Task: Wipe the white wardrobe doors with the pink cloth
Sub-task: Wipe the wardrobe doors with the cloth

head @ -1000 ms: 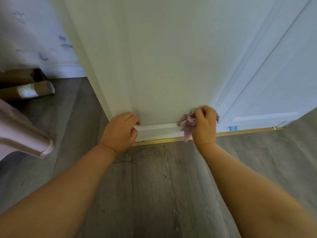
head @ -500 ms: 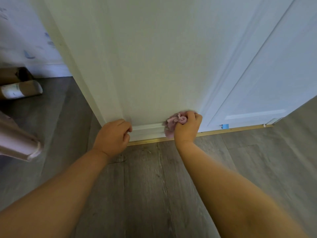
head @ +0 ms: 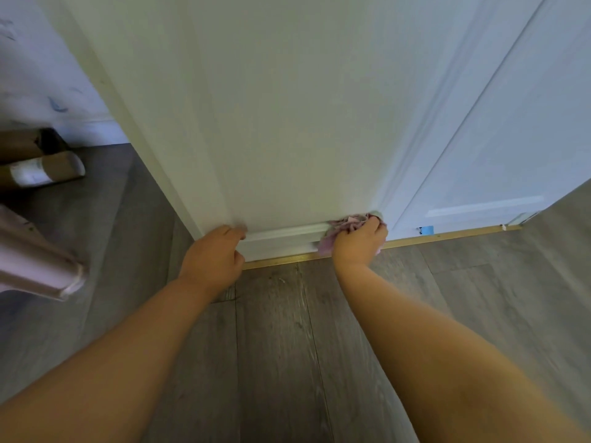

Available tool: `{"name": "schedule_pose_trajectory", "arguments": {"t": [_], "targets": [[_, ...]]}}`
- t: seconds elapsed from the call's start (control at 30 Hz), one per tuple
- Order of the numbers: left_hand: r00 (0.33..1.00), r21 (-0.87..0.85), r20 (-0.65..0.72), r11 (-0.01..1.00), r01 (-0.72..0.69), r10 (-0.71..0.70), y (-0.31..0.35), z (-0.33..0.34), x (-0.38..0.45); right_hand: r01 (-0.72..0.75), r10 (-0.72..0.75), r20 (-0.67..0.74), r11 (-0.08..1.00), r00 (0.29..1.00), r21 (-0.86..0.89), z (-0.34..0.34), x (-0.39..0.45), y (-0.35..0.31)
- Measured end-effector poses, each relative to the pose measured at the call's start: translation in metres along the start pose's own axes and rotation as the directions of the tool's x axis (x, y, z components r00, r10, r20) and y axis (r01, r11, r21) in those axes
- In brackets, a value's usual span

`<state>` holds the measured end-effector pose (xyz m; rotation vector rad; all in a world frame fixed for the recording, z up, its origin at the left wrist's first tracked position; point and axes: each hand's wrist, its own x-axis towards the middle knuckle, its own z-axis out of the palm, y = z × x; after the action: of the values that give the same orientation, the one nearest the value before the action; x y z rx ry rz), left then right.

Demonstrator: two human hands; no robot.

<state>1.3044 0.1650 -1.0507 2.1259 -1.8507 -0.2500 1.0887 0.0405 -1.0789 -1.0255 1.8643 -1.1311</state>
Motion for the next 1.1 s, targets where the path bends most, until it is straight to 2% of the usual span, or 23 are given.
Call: {"name": "schedule_pose_trajectory", "arguments": {"t": [0.07,0.13,0.2,0.3,0.37,0.43,0.57,0.63,0.67,0.7,0.73,0.8,0.83,0.87,0.93,0.97,1.03,1.1], "targets": [[1.0,-0.001,0.016,1.0,0.026,-0.026,-0.003,-0.002,-0.002,-0.054,0.055,-0.008,0.993,0.998,0.107,0.016,-0.015,0.001],[0.999,-0.001,0.016,0.999,0.04,-0.04,-0.009,-0.007,-0.007,-0.079,0.076,0.027,0.986,0.997,0.15,0.031,-0.034,-0.003],[0.998,0.007,-0.001,0.998,0.056,-0.056,-0.018,-0.014,-0.012,-0.035,0.027,0.066,0.992,0.997,0.125,0.044,-0.053,-0.007],[0.996,0.039,0.011,0.996,0.085,-0.086,-0.038,-0.024,-0.021,-0.106,0.092,0.079,0.973,0.993,0.205,0.064,-0.088,-0.017],[0.994,0.048,0.034,0.994,0.099,-0.101,-0.054,-0.032,-0.031,-0.213,0.148,0.239,0.938,0.96,0.273,0.083,-0.118,-0.019],[0.994,0.038,0.029,0.994,0.106,-0.107,-0.065,-0.038,-0.038,-0.352,0.227,0.38,0.887,0.897,0.3,0.105,-0.141,-0.014],[0.989,0.031,0.025,0.989,0.142,-0.143,-0.077,-0.047,-0.046,-0.462,0.349,0.405,0.857,0.846,0.227,0.131,-0.166,-0.014],[0.989,0.02,0.021,0.989,0.148,-0.148,-0.082,-0.049,-0.048,-0.565,0.422,0.436,0.776,0.795,0.279,0.136,-0.167,-0.016],[0.989,0.012,0.013,0.989,0.145,-0.145,-0.085,-0.05,-0.049,-0.5,0.399,0.405,0.847,0.823,0.179,0.137,-0.168,-0.021],[0.989,0.005,0.015,0.989,0.146,-0.146,-0.086,-0.051,-0.049,-0.483,0.428,0.382,0.874,0.819,0.057,0.137,-0.162,-0.019],[0.99,-0.001,0.016,0.99,0.14,-0.14,-0.086,-0.05,-0.05,-0.527,0.461,0.409,0.848,0.787,0.06,0.135,-0.156,-0.019],[0.991,-0.016,0.017,0.991,0.131,-0.131,-0.086,-0.05,-0.05,-0.556,0.46,0.433,0.822,0.775,0.122,0.13,-0.147,-0.018],[0.991,-0.022,0.017,0.991,0.131,-0.131,-0.086,-0.049,-0.05,-0.594,0.429,0.527,0.781,0.734,0.192,0.127,-0.142,-0.017],[0.992,-0.031,0.012,0.991,0.129,-0.129,-0.086,-0.047,-0.049,-0.679,0.447,0.6,0.696,0.663,0.232,0.127,-0.143,-0.013],[0.991,-0.052,0.016,0.99,0.132,-0.132,-0.081,-0.044,-0.048,-0.784,0.529,0.606,0.548,0.594,0.29,0.131,-0.143,-0.007],[0.991,-0.063,0.018,0.989,0.133,-0.132,-0.078,-0.042,-0.047,-0.806,0.543,0.611,0.503,0.576,0.313,0.137,-0.144,-0.004],[0.992,-0.084,0.013,0.989,0.123,-0.122,-0.069,-0.04,-0.045,-0.8,0.495,0.642,0.479,0.586,0.361,0.148,-0.151,-0.002],[0.993,-0.09,0.013,0.989,0.117,-0.117,-0.063,-0.039,-0.042,-0.789,0.497,0.628,0.501,0.599,0.355,0.152,-0.16,-0.01]]}}
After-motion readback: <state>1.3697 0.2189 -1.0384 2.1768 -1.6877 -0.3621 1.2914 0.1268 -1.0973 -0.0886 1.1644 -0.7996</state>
